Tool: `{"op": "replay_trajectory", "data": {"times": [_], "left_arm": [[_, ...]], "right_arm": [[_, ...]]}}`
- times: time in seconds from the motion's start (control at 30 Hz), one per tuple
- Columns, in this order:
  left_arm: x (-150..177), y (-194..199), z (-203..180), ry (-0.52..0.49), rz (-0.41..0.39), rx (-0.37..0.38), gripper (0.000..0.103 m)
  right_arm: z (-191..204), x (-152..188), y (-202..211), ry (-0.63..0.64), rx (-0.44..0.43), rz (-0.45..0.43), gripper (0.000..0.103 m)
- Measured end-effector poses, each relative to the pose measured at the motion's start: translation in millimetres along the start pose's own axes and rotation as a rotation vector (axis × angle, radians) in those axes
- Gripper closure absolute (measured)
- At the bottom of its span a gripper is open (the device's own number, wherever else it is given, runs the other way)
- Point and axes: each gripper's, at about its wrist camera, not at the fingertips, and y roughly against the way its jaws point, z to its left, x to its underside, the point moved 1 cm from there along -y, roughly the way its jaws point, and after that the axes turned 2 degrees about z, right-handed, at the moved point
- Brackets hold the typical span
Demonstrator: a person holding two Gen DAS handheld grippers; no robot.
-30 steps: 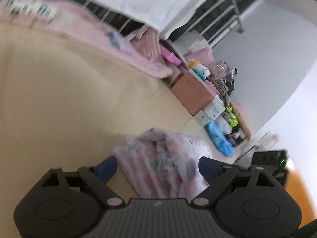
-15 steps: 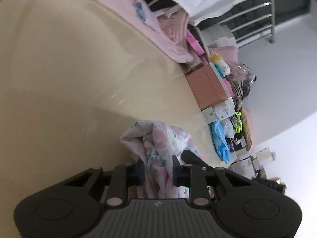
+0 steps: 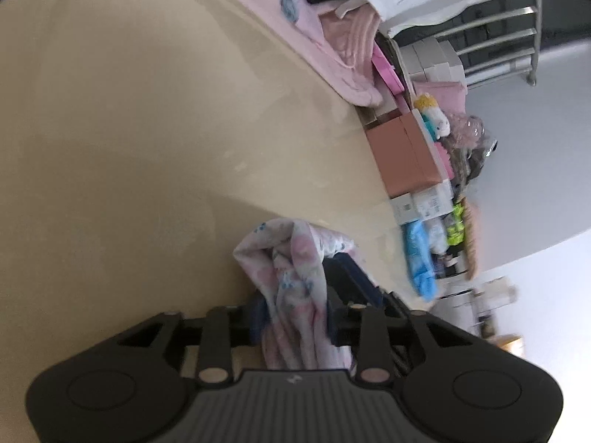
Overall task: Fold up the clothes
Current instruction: 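Pinch the rolled floral garment with both grippers and lift it off the table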
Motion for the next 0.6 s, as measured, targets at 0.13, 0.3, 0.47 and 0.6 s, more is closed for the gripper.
{"op": "replay_trajectory", "data": {"times": [0.13, 0.3, 0.47, 0.6], "left_arm": [[14, 21, -37, -0.156, -0.171, -0.131, 0.066], [22, 3, -72, -0.245, -0.306, -0.245, 0.076], [22, -20, -66, -0.233, -0.322, -0.294, 0.086], [21, -30, -49, -0.203, -0.325, -0.299, 0.086]], "right_arm": [[17, 5, -2, 0.037, 0.076, -0.015, 0.086], [16, -1, 3, 0.007, 0.08, -0.036, 0.085], [-5, -14, 23, -0.082, 0.097, -0.086, 0.085], [-11, -24, 10, -0.068, 0.06, -0.038, 0.085]]}}
